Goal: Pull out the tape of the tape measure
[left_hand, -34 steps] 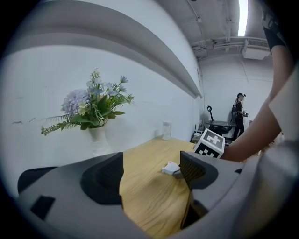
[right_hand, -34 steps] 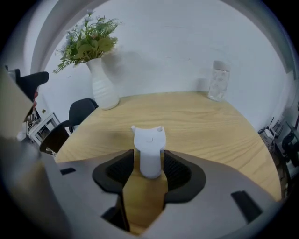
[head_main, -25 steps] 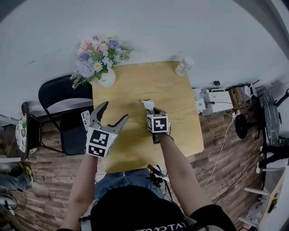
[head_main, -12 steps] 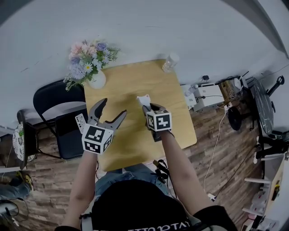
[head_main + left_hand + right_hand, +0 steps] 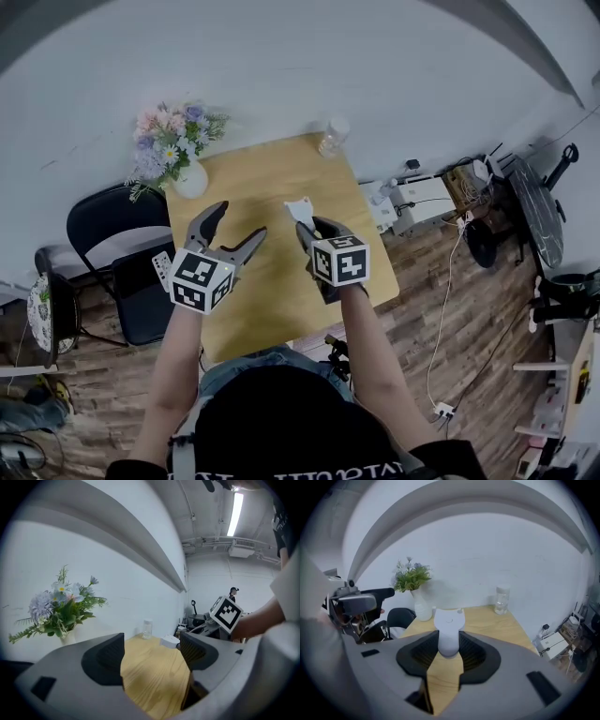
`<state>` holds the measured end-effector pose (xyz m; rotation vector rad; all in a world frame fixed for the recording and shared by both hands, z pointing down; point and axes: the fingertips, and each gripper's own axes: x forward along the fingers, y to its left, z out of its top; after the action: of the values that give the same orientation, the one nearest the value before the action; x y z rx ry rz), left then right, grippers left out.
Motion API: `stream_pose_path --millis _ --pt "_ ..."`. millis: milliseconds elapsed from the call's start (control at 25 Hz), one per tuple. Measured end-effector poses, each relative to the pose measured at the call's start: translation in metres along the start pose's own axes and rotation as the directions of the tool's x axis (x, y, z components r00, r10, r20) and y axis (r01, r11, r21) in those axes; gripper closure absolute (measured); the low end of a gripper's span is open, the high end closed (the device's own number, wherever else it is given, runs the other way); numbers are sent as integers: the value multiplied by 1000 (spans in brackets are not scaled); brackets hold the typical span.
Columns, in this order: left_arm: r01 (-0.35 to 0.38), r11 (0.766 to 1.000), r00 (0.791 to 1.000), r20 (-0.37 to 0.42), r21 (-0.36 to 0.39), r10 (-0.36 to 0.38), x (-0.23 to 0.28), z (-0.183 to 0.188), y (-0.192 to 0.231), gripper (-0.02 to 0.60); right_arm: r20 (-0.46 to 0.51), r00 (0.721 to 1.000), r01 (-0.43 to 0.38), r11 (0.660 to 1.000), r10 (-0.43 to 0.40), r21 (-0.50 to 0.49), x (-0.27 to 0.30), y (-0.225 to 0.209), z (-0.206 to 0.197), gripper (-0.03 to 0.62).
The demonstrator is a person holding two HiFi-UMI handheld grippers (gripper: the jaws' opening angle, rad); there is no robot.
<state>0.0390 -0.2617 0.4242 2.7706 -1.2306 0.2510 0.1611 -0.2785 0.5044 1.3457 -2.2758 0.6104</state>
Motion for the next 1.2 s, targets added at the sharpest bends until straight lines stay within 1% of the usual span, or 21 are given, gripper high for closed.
stream_pose_path --millis 120,280,400,520,640,760,920,1040,1120,1200 --pt "35 999 999 8 14 -35 7 7 -6 204 45 999 -7 1000 6 29 -16 2 11 451" --pt "91 995 996 4 47 -92 15 15 -15 204 87 996 -22 999 20 27 -34 6 23 451" --pt "152 986 988 3 70 -152 18 20 -24 204 95 995 -26 1000 26 1 -41 10 27 451" --pt "212 972 977 -5 99 -213 18 23 -33 204 95 995 -32 999 35 -38 -47 16 30 451" --pt "250 959 968 -21 132 -249 18 23 -39 212 98 993 -55 996 62 -73 -53 24 34 451" --pt "275 948 961 -21 159 -275 17 26 -43 280 111 988 -97 989 110 -113 -60 37 38 451" --pt "307 932 951 -35 194 -306 18 30 -52 312 112 980 -149 977 167 -150 -67 50 38 451" --pt "330 916 944 -60 228 -325 18 29 -59 385 121 973 -178 970 199 -164 -75 59 38 451" --pt "362 901 932 -73 238 -355 15 29 -65 420 127 971 -178 969 201 -171 -79 60 39 451" --pt "386 891 922 -77 238 -379 14 28 -70 482 127 973 -171 969 195 -177 -81 59 39 451"
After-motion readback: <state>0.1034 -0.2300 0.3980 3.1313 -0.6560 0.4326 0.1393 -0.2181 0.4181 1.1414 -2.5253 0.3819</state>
